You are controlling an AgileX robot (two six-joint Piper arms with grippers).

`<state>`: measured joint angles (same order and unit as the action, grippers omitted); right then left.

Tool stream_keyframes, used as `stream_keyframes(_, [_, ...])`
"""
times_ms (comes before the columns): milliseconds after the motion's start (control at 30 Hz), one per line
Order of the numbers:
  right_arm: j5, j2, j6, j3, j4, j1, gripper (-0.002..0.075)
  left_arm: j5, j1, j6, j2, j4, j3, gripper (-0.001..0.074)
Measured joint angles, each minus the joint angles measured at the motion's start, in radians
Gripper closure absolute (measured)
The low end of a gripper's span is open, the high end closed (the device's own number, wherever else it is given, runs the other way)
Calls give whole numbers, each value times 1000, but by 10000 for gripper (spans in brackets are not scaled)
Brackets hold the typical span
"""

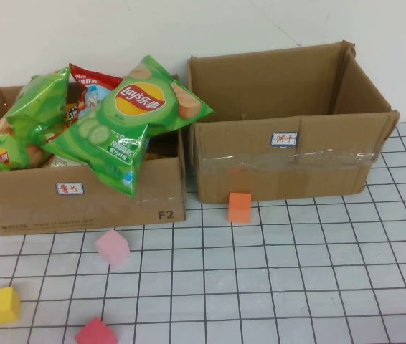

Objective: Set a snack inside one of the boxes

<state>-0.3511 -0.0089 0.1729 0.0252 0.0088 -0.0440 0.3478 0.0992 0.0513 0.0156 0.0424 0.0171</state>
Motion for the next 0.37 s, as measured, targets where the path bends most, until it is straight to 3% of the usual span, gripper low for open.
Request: stream_keyframes(367, [0, 0, -4, 0, 0, 48, 727, 0, 0, 3, 0, 0, 0, 736])
